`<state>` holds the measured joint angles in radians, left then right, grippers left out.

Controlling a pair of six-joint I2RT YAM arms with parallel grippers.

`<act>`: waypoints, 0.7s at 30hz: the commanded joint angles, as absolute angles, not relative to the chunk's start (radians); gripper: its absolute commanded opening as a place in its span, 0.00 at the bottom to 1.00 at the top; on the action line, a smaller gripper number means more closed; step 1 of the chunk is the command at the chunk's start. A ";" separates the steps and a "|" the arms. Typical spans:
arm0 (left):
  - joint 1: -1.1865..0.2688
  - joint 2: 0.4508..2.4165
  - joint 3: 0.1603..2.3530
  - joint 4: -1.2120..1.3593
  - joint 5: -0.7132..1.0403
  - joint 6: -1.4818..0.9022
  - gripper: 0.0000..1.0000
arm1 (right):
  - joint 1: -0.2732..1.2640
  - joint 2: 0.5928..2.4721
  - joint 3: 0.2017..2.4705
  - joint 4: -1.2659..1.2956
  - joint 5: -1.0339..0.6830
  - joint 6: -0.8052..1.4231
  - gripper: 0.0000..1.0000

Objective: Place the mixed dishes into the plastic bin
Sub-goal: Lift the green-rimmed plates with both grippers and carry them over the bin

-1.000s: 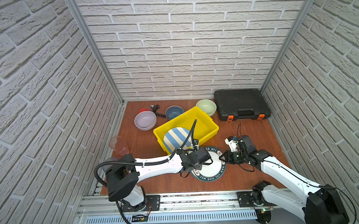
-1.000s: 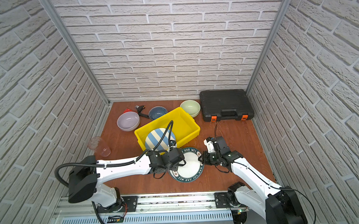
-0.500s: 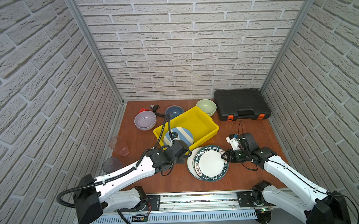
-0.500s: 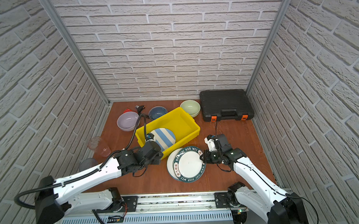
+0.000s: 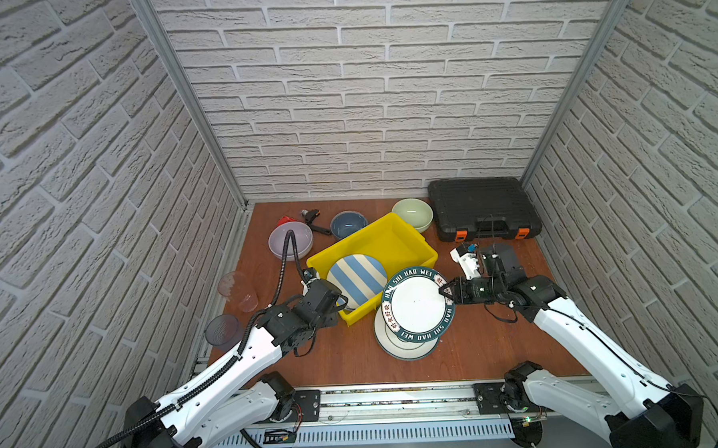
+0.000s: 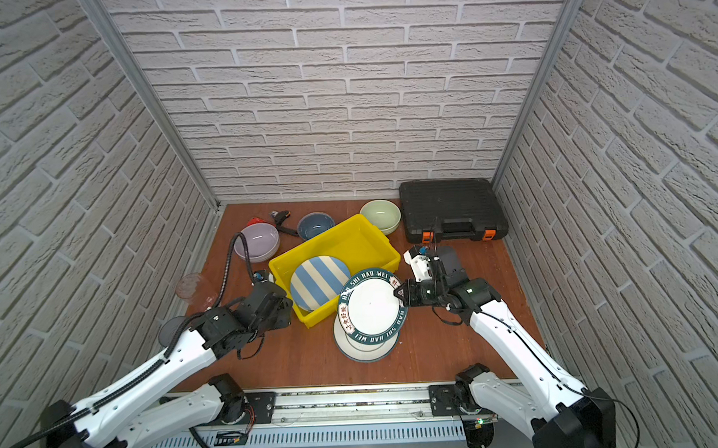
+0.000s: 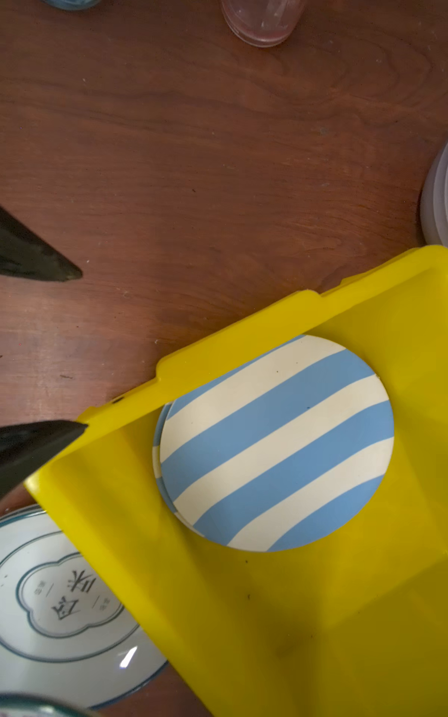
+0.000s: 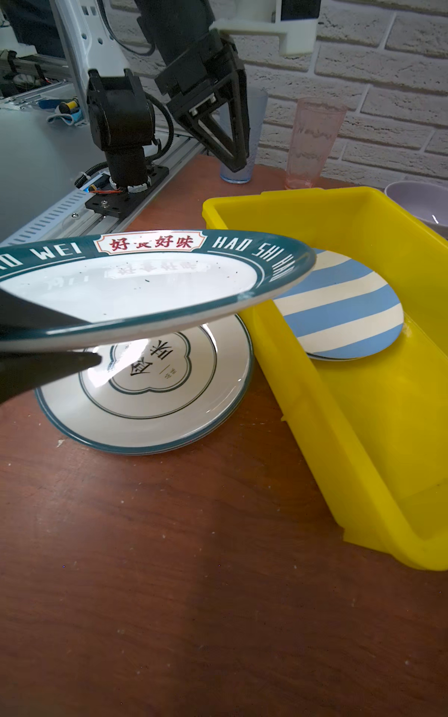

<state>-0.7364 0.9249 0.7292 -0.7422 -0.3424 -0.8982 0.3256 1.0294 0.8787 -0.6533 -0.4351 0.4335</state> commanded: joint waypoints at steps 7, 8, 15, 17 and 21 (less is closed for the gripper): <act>-0.594 0.972 0.706 -0.634 -0.240 -0.796 0.54 | 0.331 1.257 1.094 -0.439 -0.447 0.450 0.06; -0.579 0.979 0.703 -0.617 -0.222 -0.788 0.53 | 0.331 1.289 1.112 -0.418 -0.454 0.452 0.06; -0.511 1.046 0.728 -0.550 -0.153 -0.737 0.52 | 0.331 1.498 1.226 -0.318 -0.494 0.442 0.06; -0.491 1.061 0.730 -0.529 -0.138 -0.732 0.52 | 0.333 1.551 1.255 -0.292 -0.503 0.448 0.06; -0.465 1.101 0.731 -0.487 -0.100 -0.726 0.50 | 0.338 1.640 1.296 -0.253 -0.520 0.468 0.06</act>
<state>-0.4812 1.0775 0.7174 -0.5442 -0.1356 -0.7521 0.3267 1.6276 1.2499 -0.3622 -0.4679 0.4427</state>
